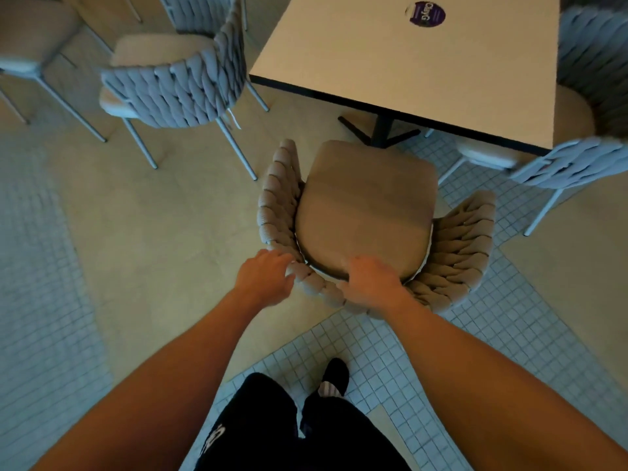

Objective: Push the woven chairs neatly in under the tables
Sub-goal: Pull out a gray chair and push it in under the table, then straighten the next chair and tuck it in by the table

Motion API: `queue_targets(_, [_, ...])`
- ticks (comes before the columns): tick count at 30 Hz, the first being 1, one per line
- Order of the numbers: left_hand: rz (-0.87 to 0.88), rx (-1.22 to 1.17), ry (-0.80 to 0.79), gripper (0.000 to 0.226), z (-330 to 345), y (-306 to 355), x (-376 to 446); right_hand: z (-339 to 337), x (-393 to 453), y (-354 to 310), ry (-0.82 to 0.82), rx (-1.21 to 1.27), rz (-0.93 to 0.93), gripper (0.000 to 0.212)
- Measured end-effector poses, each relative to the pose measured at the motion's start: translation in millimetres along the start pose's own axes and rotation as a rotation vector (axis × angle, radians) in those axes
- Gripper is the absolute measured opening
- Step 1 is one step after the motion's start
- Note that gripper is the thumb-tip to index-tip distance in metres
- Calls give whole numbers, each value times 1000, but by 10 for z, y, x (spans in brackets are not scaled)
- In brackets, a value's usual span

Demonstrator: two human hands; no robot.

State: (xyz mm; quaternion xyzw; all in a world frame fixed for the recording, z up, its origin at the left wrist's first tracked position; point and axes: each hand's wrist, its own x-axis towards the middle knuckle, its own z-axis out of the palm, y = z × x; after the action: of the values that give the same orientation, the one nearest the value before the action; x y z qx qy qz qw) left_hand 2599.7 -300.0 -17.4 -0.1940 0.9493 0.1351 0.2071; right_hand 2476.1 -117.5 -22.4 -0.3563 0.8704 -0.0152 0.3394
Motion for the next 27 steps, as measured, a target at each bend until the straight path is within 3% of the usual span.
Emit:
queue_targets(5, [-93,17,41,49,-345,-418,-128,-316,168,-566,35,-38,-117,49])
queue_targets(9, [-182,22,90,52,-581,-881,-183,-506,405,-1099,82,-105,-222,36])
queue_targets(14, [-251,3,121,56,-770,-1548,-167,-636,832,-1777,84,-184,-260,55])
queue_targets(27, [-328,-25,191,63,-1372,-3417,57,-1053,1884,-3513,116,-272,-307,69])
